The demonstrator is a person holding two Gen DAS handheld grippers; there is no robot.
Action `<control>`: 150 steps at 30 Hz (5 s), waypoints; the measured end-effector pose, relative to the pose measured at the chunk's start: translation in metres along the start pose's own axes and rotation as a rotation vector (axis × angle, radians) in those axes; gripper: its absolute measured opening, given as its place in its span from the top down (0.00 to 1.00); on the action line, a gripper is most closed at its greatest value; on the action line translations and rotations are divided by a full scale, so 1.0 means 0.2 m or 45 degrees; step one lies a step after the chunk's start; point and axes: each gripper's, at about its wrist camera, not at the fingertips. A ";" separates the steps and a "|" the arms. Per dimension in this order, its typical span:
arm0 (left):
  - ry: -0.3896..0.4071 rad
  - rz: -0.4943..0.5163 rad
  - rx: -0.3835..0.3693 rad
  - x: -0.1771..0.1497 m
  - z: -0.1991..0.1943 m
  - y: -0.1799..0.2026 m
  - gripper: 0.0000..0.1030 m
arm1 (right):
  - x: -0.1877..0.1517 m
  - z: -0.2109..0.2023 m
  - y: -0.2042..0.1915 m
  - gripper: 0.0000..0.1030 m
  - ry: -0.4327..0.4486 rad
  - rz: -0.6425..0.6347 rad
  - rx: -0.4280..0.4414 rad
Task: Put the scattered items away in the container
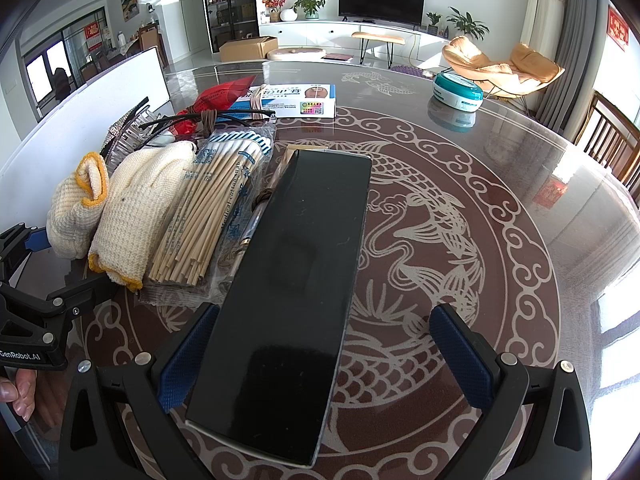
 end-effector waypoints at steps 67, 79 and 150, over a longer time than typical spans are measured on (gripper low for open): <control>0.004 0.000 0.001 0.00 -0.01 0.00 0.00 | 0.00 0.00 0.00 0.00 0.000 0.002 -0.001; 0.004 0.002 0.002 0.00 -0.01 0.00 0.00 | 0.00 0.00 0.00 0.00 0.000 0.003 -0.001; 0.011 -0.022 0.012 -0.08 -0.02 -0.04 0.00 | 0.00 0.00 0.00 0.00 0.000 0.007 -0.003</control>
Point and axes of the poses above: each gripper's, at about its wrist camera, not at the fingertips, and z roughly the way its jaws point, y to its right, x to its top, and after that the axes turned 10 degrees about -y, right-handed
